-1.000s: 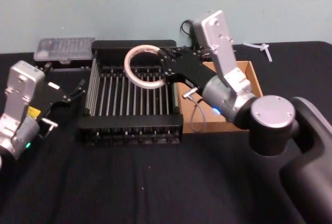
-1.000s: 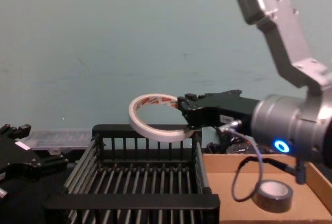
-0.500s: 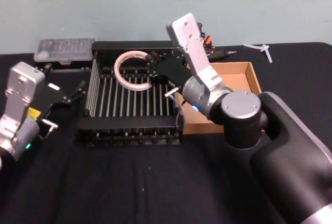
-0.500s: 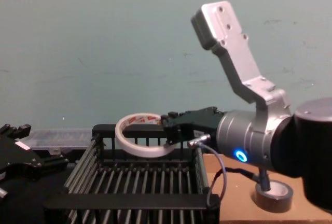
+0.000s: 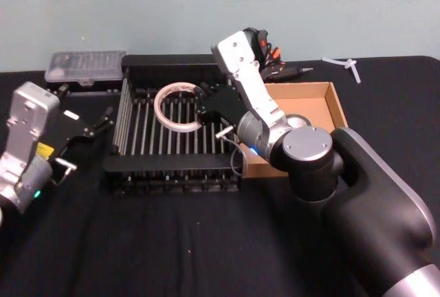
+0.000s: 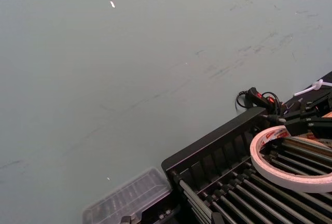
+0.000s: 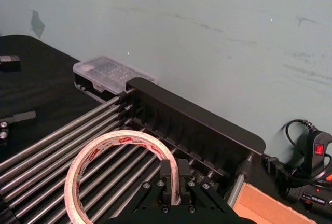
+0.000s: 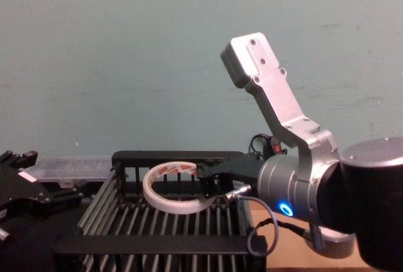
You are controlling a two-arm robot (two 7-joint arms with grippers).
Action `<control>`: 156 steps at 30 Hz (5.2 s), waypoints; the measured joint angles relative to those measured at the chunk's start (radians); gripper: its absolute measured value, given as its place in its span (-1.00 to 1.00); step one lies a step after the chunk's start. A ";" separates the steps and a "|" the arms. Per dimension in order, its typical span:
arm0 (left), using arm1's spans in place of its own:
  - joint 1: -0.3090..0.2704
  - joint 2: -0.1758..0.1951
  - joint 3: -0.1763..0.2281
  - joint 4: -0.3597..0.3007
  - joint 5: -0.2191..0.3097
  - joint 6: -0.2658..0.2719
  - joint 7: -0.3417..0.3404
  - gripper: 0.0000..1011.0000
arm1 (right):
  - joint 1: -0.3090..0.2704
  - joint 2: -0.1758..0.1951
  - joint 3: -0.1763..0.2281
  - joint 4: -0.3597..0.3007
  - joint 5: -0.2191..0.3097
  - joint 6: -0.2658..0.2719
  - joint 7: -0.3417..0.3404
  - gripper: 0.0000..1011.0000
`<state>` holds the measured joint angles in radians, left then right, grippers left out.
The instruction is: Pick up the white tape and place it into the black box , Pick up the silver tape and place it into the brown box.
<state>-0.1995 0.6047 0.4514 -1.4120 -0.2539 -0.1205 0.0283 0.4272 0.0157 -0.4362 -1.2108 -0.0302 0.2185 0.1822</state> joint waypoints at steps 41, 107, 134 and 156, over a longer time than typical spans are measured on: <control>0.000 0.000 0.000 0.000 0.000 0.000 0.000 0.98 | 0.000 -0.003 0.005 0.005 -0.008 0.001 0.002 0.59; 0.000 0.000 0.000 0.000 0.000 0.000 0.000 0.98 | -0.291 0.222 0.315 -0.328 0.041 -0.046 -0.022 0.98; 0.000 0.000 0.000 0.000 0.000 0.000 0.000 0.98 | -0.307 0.211 0.313 -0.295 0.000 -0.023 -0.011 0.98; 0.000 0.000 0.000 0.000 0.000 0.000 0.000 0.98 | -0.307 0.212 0.313 -0.297 0.003 -0.026 -0.011 0.98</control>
<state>-0.1996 0.6047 0.4514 -1.4120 -0.2539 -0.1205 0.0283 0.1200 0.2276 -0.1236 -1.5078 -0.0276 0.1929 0.1709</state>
